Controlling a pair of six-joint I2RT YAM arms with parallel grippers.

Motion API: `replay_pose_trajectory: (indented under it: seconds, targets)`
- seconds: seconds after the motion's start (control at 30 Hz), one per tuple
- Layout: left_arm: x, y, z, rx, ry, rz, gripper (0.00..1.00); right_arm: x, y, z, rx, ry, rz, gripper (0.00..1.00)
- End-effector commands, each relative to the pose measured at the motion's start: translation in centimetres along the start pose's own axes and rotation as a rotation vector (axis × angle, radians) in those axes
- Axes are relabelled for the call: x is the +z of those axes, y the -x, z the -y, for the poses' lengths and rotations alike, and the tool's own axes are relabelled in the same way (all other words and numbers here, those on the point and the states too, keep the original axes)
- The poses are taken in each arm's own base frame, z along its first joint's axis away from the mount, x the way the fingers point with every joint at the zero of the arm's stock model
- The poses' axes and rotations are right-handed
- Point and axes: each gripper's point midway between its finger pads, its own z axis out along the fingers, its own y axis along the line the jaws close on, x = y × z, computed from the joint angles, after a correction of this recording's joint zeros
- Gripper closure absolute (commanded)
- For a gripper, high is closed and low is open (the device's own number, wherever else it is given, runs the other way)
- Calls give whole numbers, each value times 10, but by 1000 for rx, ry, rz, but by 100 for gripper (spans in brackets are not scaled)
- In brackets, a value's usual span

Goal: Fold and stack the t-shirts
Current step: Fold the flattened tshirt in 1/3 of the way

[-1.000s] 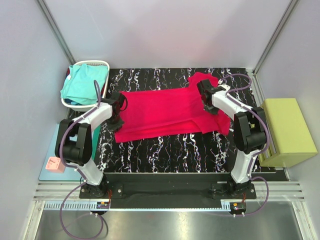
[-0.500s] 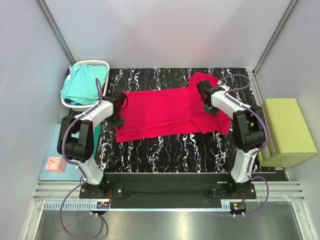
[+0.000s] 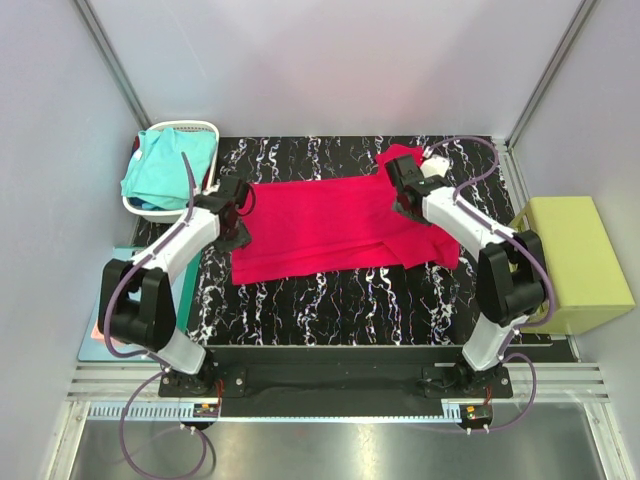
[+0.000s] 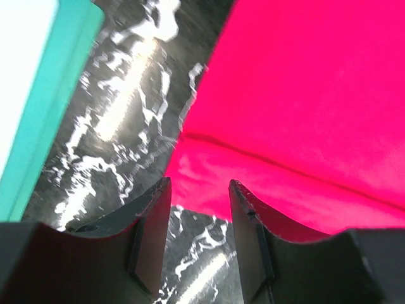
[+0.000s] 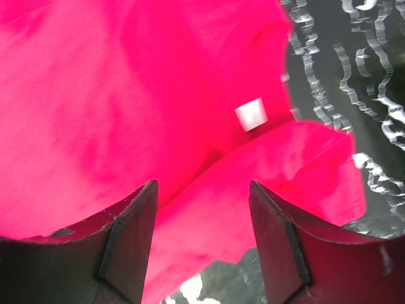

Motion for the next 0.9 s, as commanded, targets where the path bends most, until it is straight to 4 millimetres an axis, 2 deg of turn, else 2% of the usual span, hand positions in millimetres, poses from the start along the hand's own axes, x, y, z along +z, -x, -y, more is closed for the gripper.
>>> replay_pose_trajectory:
  seconds: [0.0,0.03,0.13,0.23,0.3,0.47,0.6,0.77,0.87]
  targets:
    - [-13,-28,18,43,-64,-4,54,-36,-28,-14,-51,95,-14,35]
    - [-14,-34,21,44,-68,-7,54,-40,-44,-12,-71,108,-40,36]
    - [-14,-60,32,99,-84,-23,54,-42,-72,-3,-82,109,-92,36]
    - [-8,-73,33,118,-80,-46,54,-41,-86,11,-93,86,-114,37]
    - [-2,-83,32,136,-75,-63,54,-43,-89,18,-92,73,-113,37]
    - [12,-87,30,154,-41,-72,54,-42,-100,37,-96,31,-124,37]
    - [13,-87,35,156,-45,-82,54,-33,-108,48,-117,-21,-128,36]
    - [11,-79,35,160,-41,-60,54,-20,-115,49,-130,-74,-143,37]
    - [13,-70,28,132,-33,-57,54,-21,-113,46,-114,-66,-147,37]
